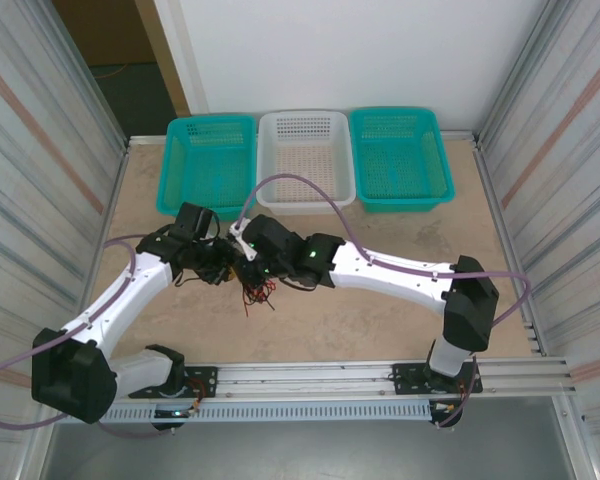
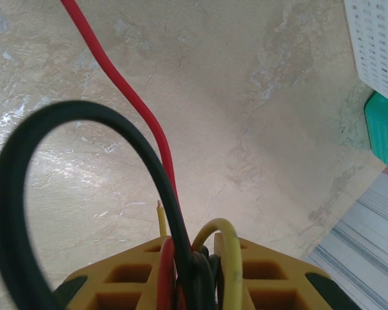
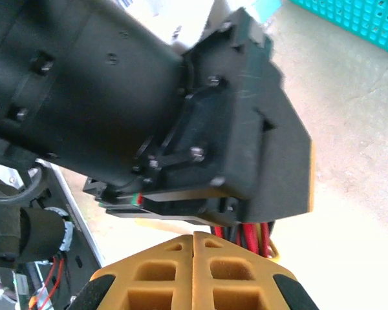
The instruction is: Untangle the cables
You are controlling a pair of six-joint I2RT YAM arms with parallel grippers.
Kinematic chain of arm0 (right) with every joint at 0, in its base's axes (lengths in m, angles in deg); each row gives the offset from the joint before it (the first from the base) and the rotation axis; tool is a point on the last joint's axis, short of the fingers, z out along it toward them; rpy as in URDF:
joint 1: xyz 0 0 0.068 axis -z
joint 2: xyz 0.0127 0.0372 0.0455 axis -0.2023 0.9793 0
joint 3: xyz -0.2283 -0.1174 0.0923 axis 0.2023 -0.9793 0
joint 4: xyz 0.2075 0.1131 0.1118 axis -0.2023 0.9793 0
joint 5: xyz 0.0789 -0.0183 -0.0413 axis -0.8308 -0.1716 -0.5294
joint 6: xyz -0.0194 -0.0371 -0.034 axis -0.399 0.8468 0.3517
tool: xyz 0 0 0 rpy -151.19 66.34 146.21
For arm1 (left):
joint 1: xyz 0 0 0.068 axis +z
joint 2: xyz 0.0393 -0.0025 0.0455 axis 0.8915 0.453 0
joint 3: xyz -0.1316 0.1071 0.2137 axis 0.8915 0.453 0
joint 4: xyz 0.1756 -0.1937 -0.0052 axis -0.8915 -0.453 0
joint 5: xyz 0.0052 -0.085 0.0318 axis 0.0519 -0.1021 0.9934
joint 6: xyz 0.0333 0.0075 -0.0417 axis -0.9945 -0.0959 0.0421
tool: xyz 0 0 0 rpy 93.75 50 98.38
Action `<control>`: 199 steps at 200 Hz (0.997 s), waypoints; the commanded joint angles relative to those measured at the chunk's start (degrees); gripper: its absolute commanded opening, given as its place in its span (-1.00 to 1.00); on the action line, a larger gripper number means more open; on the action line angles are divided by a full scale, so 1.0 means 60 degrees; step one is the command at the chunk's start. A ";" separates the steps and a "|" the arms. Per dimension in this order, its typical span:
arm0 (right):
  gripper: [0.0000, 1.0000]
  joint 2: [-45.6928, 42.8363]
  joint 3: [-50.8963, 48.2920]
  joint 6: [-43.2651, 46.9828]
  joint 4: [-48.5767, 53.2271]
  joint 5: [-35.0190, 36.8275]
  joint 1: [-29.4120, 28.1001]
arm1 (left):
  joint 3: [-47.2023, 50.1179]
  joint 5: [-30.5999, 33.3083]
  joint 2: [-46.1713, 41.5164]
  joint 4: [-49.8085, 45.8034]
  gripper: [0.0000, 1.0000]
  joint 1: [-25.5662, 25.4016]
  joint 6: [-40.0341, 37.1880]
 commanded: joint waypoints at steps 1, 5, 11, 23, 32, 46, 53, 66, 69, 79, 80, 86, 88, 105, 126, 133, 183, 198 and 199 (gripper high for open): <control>-1.00 -0.0682 -0.0547 -0.0688 -0.0900 -0.0814 0.0528 | -0.0262 -0.0021 0.0058 -0.0216 -1.00 -0.0044 -0.0154; -1.00 -0.0728 -0.0617 -0.0727 -0.0965 -0.0916 0.0573 | -0.0264 -0.0020 0.0058 -0.0232 -1.00 -0.0050 -0.0127; -1.00 -0.0790 -0.0694 -0.0749 -0.1031 -0.1046 0.0619 | -0.0253 -0.0024 0.0058 -0.0236 -1.00 -0.0029 -0.0085; -0.87 -0.0821 -0.0750 -0.0694 -0.1013 -0.1140 0.0627 | -0.0242 -0.0025 0.0058 -0.0283 -1.00 0.0001 0.0016; -0.68 -0.0810 -0.0750 -0.0640 -0.0968 -0.1236 0.0573 | -0.0247 0.0013 0.0047 -0.0356 -1.00 0.0024 0.0131; -0.32 -0.0796 -0.0756 -0.0513 -0.0955 -0.1336 0.0446 | -0.0270 0.0131 0.0045 -0.0513 -1.00 0.0072 0.0296; -0.21 -0.0798 -0.0765 -0.0473 -0.0985 -0.1362 0.0361 | -0.0274 0.0199 0.0043 -0.0602 -1.00 0.0114 0.0350; -0.12 -0.0809 -0.0765 -0.0446 -0.1073 -0.1370 0.0236 | -0.0314 0.0438 0.0029 -0.0874 -1.00 0.0173 0.0427; -0.10 -0.0804 -0.0758 -0.0447 -0.1079 -0.1356 0.0215 | -0.0307 0.0487 0.0028 -0.0924 -1.00 0.0177 0.0443; -0.05 -0.0799 -0.0728 -0.0443 -0.1097 -0.1310 0.0151 | -0.0281 0.0616 0.0014 -0.1045 -1.00 0.0228 0.0510; -0.04 -0.0792 -0.0724 -0.0448 -0.1097 -0.1301 0.0150 | -0.0279 0.0624 0.0014 -0.1050 -1.00 0.0225 0.0508; -0.02 -0.0784 -0.0694 -0.0458 -0.1112 -0.1279 0.0103 | -0.0242 0.0668 0.0010 -0.1102 -1.00 0.0248 0.0535; -0.01 -0.0762 -0.0692 -0.0462 -0.1112 -0.1268 0.0098 | -0.0235 0.0670 0.0002 -0.1114 -1.00 0.0250 0.0557; 0.08 -0.0712 -0.0676 -0.0564 -0.1174 -0.1320 0.0022 | -0.0100 0.0595 0.0021 -0.1049 -1.00 0.0292 0.0640; 0.11 -0.0469 -0.0497 -0.0689 -0.1012 -0.1190 -0.0069 | -0.0010 0.0528 0.0050 -0.1027 -1.00 0.0301 0.0696; 0.12 -0.0380 -0.0440 -0.0716 -0.0984 -0.1123 -0.0110 | 0.0012 0.0533 0.0043 -0.1013 -1.00 0.0307 0.0714; -0.06 0.0107 0.0179 -0.0820 -0.0578 -0.0503 -0.0202 | 0.0001 0.0544 0.0083 -0.0982 -1.00 0.0308 0.0675; -0.12 0.0167 0.0273 -0.0838 -0.0477 -0.0442 -0.0195 | 0.0002 0.0522 0.0087 -0.0965 -1.00 0.0303 0.0655; -0.12 0.0182 0.0288 -0.0837 -0.0465 -0.0436 -0.0191 | 0.0017 0.0511 0.0094 -0.0966 -1.00 0.0306 0.0654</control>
